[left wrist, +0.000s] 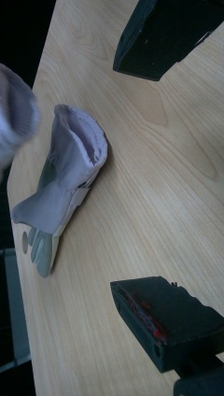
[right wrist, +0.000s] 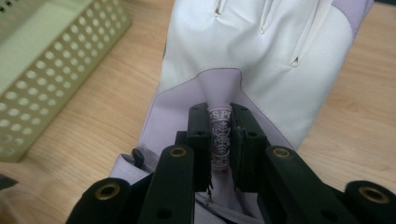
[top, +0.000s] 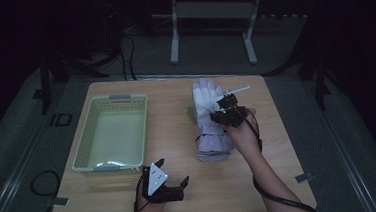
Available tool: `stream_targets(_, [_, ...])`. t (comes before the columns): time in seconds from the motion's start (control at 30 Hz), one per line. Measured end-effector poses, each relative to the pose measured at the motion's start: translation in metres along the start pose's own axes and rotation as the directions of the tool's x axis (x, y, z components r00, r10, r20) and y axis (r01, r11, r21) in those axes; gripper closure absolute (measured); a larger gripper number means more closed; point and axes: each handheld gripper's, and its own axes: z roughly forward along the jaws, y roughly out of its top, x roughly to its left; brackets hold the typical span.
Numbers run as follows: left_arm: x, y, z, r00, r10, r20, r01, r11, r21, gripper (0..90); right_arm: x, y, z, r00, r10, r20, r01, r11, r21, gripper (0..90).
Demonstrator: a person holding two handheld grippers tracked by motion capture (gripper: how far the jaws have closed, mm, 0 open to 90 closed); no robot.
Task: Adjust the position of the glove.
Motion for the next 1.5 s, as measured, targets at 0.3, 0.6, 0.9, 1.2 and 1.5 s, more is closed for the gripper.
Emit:
stream_targets(0.3, [0.0,0.0,0.0,0.9999,0.012,0.003,-0.012,0.9999,0.004,0.1,-0.009,-0.013,0.042,0.9986,0.05,0.017,-0.052,0.995,0.089,79.7])
stream_targets(0.6, [0.0,0.0,0.0,0.9999,0.011,0.006,-0.011,0.9999,0.004,0.1,-0.007,-0.021,0.059,0.9987,0.03,0.042,-0.035,0.991,0.125,78.9])
stream_targets(0.9, [0.001,0.0,0.001,0.9999,0.006,0.012,-0.006,0.9999,0.008,0.1,-0.011,-0.029,0.057,0.9989,0.003,0.046,-0.009,0.991,0.133,78.1])
stream_targets(1.2, [0.003,0.001,0.001,0.9996,-0.011,0.026,0.011,0.9998,0.014,0.0,-0.013,-0.027,0.054,0.9999,0.005,0.013,-0.006,0.996,0.086,58.3])
stream_targets(1.5, [0.003,0.001,0.003,0.9985,-0.046,-0.03,0.046,0.9988,0.018,0.1,-0.022,-0.027,0.027,0.9999,0.01,-0.005,-0.01,0.999,-0.043,26.9])
